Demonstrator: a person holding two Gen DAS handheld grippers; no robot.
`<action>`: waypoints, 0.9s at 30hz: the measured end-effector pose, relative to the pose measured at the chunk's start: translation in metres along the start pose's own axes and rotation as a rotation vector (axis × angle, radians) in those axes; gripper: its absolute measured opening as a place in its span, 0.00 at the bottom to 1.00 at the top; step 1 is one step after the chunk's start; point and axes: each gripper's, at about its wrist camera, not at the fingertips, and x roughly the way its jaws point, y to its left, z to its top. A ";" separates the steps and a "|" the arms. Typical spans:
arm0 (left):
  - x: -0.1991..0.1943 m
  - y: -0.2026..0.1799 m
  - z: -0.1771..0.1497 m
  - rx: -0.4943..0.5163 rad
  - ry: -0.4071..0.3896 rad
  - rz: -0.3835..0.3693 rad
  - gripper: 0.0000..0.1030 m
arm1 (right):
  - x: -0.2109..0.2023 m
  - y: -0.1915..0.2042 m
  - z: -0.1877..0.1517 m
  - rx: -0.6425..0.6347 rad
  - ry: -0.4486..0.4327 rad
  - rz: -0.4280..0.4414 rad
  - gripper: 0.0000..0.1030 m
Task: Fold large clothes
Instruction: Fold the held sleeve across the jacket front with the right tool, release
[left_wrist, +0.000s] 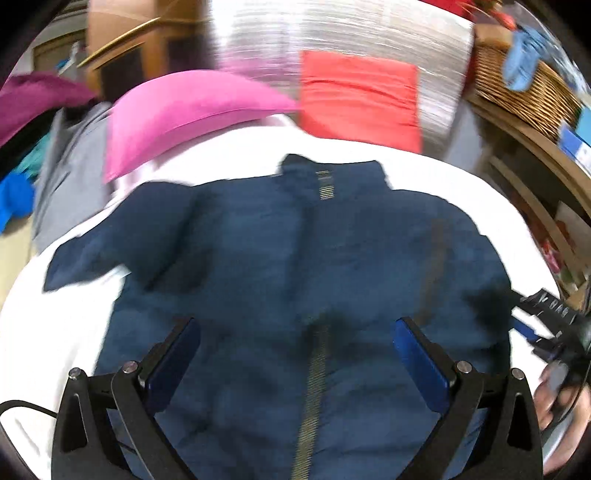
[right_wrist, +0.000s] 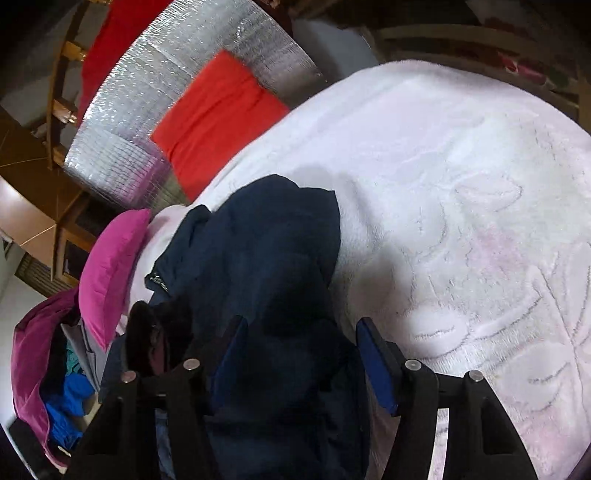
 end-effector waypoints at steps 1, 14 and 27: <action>0.007 -0.014 0.006 0.010 -0.004 -0.007 1.00 | 0.000 -0.006 0.000 0.007 0.006 0.007 0.60; 0.083 -0.042 0.028 0.023 0.138 0.080 0.61 | 0.005 -0.018 0.000 0.062 0.079 -0.007 0.42; 0.016 0.099 0.052 -0.119 0.055 0.169 0.66 | -0.001 -0.021 -0.003 0.072 0.075 -0.001 0.41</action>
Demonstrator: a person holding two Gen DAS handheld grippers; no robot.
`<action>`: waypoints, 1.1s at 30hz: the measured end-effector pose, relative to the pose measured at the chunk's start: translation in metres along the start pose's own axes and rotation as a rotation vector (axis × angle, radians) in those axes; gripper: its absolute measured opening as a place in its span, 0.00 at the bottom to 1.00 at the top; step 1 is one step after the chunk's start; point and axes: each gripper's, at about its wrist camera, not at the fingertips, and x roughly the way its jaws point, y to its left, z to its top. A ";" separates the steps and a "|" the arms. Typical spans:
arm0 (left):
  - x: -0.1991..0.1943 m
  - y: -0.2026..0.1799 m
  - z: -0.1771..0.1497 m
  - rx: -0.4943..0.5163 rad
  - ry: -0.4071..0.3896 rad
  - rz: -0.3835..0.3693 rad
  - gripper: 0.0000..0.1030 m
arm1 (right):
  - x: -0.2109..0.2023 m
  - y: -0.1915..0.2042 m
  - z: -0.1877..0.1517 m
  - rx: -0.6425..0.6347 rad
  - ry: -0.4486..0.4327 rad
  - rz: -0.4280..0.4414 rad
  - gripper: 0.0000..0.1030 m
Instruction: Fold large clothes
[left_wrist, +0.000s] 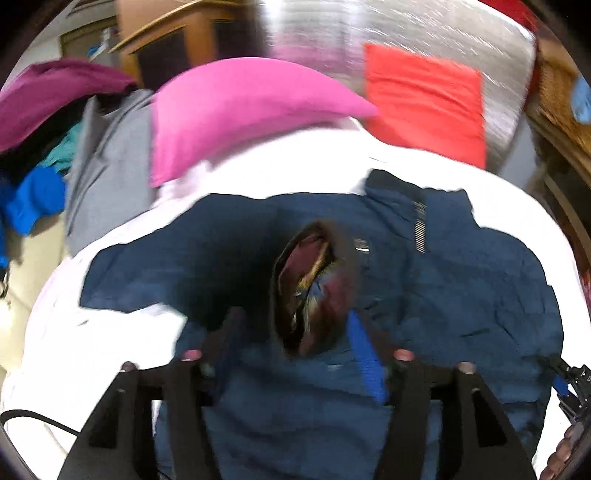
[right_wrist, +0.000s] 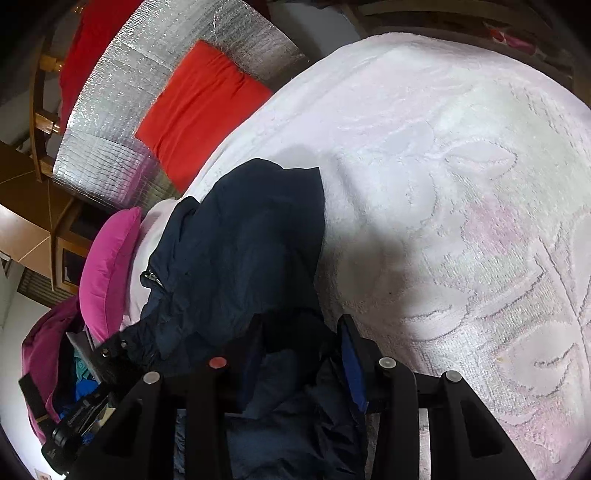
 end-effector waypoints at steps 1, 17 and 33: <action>-0.003 0.010 -0.003 -0.020 -0.005 0.003 0.68 | 0.000 -0.001 0.000 0.004 0.000 0.002 0.41; 0.028 0.105 -0.045 -0.280 0.036 0.036 0.68 | -0.002 0.034 -0.009 -0.169 -0.103 -0.127 0.26; 0.074 0.249 -0.038 -0.802 0.086 -0.311 0.76 | -0.051 0.060 -0.031 -0.226 -0.326 -0.253 0.62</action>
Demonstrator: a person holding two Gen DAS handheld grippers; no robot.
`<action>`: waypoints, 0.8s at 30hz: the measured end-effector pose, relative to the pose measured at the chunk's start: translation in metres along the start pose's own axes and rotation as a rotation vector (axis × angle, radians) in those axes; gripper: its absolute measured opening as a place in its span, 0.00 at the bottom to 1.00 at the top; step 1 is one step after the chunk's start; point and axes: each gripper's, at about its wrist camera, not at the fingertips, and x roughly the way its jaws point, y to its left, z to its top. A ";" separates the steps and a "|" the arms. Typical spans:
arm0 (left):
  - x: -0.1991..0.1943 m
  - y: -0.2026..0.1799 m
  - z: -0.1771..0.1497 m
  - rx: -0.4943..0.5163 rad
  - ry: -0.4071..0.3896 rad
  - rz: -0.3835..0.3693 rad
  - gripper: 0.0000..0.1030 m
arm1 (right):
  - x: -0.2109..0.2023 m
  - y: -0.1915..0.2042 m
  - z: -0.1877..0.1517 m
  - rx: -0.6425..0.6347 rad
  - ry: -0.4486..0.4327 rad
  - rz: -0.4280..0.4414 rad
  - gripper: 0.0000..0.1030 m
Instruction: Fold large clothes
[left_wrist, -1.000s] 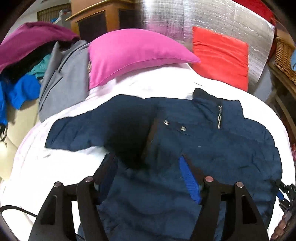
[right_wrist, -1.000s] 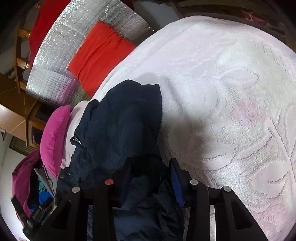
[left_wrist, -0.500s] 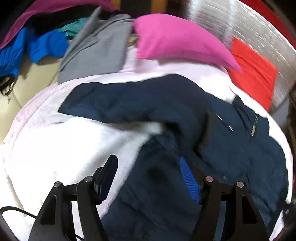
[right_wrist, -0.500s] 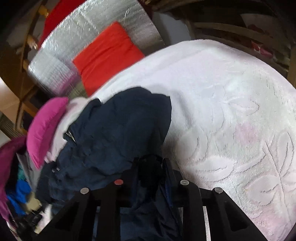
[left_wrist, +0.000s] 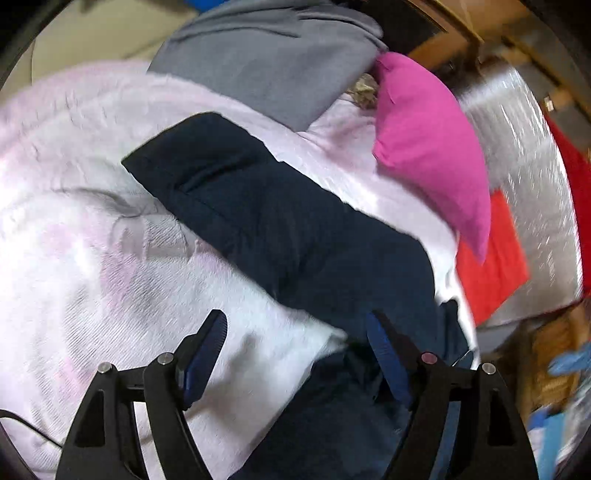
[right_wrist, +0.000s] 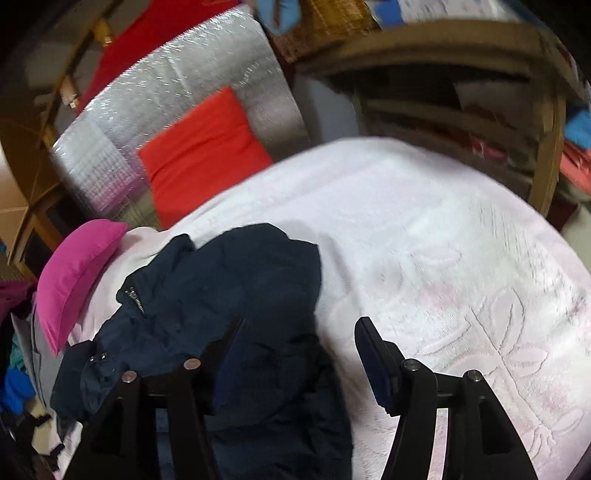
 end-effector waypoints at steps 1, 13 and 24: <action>0.004 0.006 0.005 -0.028 0.006 -0.013 0.77 | -0.001 0.006 -0.003 -0.020 -0.010 -0.002 0.62; 0.037 0.040 0.040 -0.215 -0.020 -0.136 0.73 | 0.001 0.048 -0.021 -0.110 -0.034 0.052 0.62; 0.008 -0.016 0.032 0.077 -0.176 -0.073 0.11 | 0.000 0.036 -0.016 -0.075 -0.034 0.051 0.62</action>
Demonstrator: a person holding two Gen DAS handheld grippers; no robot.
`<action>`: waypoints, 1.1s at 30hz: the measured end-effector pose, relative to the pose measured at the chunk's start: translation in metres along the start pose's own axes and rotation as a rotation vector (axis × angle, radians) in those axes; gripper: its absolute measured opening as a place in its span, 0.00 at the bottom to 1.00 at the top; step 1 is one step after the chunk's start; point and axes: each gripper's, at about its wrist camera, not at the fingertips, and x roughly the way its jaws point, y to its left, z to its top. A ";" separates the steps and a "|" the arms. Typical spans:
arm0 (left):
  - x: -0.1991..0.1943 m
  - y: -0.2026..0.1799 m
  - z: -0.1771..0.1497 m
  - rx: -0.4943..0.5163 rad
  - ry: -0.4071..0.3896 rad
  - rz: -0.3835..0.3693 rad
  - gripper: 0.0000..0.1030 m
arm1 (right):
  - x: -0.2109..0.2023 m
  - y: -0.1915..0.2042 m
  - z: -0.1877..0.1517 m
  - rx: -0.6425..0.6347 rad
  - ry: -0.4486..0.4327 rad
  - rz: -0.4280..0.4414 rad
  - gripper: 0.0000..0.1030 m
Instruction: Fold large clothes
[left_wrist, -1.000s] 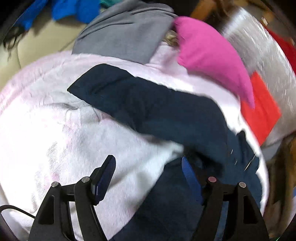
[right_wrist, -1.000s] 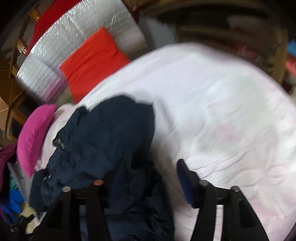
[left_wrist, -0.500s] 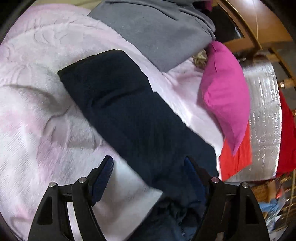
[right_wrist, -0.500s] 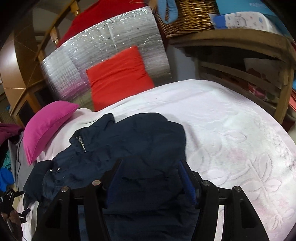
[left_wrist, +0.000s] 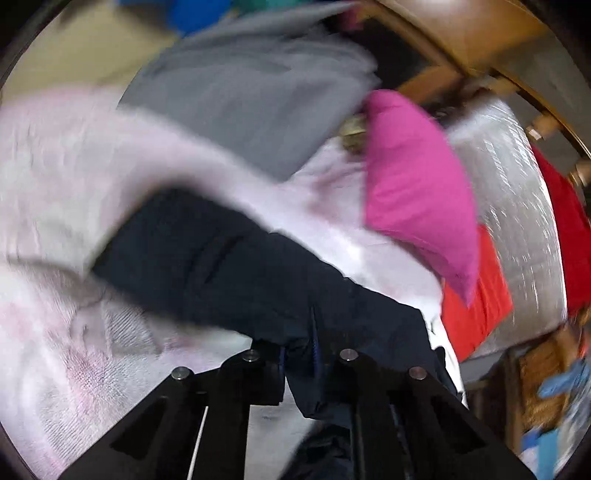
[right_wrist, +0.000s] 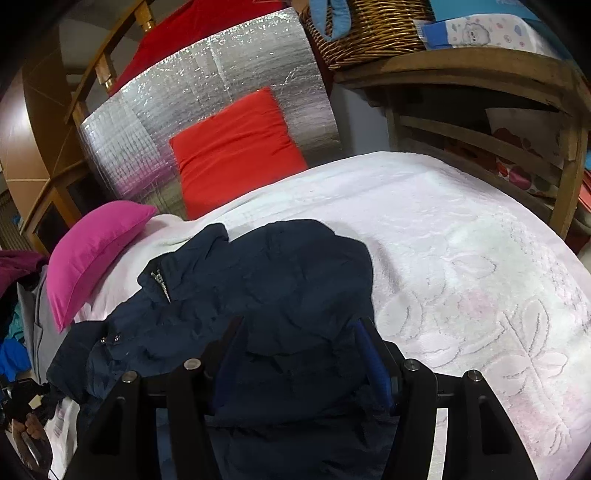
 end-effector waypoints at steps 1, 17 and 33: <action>-0.010 -0.019 -0.004 0.063 -0.025 -0.006 0.10 | -0.002 -0.003 0.001 0.009 -0.006 -0.001 0.62; -0.042 -0.229 -0.211 0.795 0.087 -0.246 0.09 | -0.026 -0.061 0.020 0.157 -0.047 -0.008 0.62; -0.003 -0.208 -0.265 0.854 0.606 -0.208 0.59 | -0.017 -0.062 0.021 0.159 0.013 0.091 0.62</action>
